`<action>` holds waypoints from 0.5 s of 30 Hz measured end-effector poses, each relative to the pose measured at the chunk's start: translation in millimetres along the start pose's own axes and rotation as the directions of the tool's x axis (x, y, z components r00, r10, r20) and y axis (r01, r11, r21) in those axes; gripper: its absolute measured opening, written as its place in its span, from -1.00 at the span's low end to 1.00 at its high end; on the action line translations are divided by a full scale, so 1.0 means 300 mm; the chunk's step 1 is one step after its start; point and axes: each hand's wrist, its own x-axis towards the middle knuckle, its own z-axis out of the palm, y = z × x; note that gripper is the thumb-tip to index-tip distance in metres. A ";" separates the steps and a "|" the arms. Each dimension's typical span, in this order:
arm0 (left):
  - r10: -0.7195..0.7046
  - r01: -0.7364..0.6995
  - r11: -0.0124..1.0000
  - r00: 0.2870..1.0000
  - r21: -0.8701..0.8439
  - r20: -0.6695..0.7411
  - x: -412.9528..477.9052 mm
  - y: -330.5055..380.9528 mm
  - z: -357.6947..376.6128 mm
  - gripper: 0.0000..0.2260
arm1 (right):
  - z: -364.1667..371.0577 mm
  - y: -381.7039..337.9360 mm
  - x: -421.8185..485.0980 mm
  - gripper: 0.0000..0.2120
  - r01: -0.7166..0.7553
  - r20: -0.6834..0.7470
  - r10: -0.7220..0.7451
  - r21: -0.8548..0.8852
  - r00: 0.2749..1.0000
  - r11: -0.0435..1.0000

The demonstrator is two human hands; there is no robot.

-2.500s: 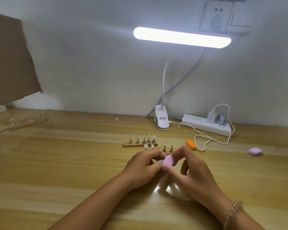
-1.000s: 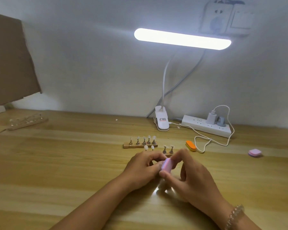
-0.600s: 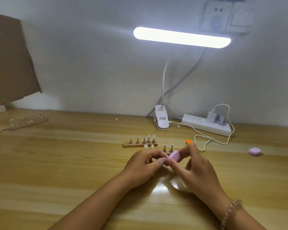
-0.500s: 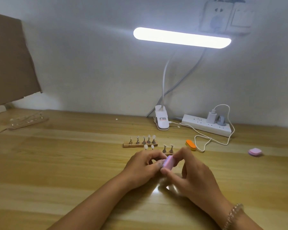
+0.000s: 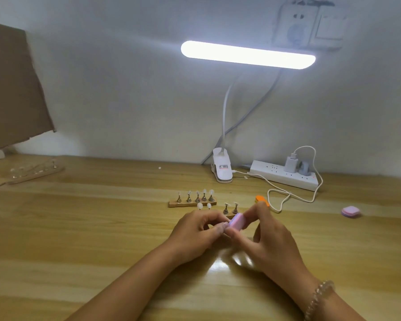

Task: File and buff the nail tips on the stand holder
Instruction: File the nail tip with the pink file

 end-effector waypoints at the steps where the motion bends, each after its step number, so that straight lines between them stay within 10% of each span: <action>1: -0.002 0.002 1.000 1.000 -0.011 0.000 0.000 0.001 -0.001 -0.86 | 0.004 -0.006 -0.005 -0.59 0.034 0.033 -0.034 0.001 0.999 0.999; 15: -0.006 0.006 0.999 1.000 -0.033 -0.001 -0.002 0.008 -0.003 -0.85 | -0.004 0.000 0.005 -0.60 -0.019 0.018 0.018 0.038 1.000 0.999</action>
